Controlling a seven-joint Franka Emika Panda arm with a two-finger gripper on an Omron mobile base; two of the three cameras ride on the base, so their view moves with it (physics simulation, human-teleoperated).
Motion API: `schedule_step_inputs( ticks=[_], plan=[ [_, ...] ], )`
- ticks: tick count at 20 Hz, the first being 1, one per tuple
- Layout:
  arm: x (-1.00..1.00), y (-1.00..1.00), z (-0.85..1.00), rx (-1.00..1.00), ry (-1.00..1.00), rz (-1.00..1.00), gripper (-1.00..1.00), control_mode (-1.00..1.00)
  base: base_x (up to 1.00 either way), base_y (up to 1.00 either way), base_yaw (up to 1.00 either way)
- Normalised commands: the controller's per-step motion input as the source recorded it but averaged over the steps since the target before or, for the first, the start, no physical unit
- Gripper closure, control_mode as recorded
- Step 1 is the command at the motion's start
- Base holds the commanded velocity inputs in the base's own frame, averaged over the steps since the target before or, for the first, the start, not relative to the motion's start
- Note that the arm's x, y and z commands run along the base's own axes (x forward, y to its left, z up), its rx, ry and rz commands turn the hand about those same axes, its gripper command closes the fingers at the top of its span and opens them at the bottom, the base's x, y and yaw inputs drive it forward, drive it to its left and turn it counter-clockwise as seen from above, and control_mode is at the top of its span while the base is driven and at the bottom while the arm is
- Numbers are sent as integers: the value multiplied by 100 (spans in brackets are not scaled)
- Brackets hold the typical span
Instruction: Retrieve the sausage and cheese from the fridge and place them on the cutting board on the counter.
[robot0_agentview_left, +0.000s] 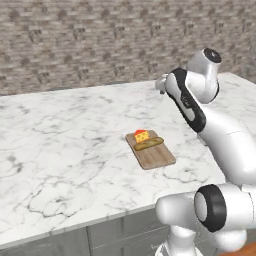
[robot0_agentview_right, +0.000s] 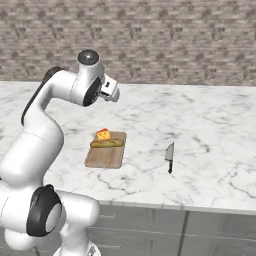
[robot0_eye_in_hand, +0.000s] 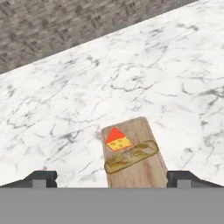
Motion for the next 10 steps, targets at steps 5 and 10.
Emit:
schedule_step_inputs(
  ticks=[5,10],
  plan=[
    [-75,2,63,-8,-29,-38,-100,-100,0,0,0],
    [-30,4,69,-8,-10,-22,-100,-100,0,0,0]
  ],
)
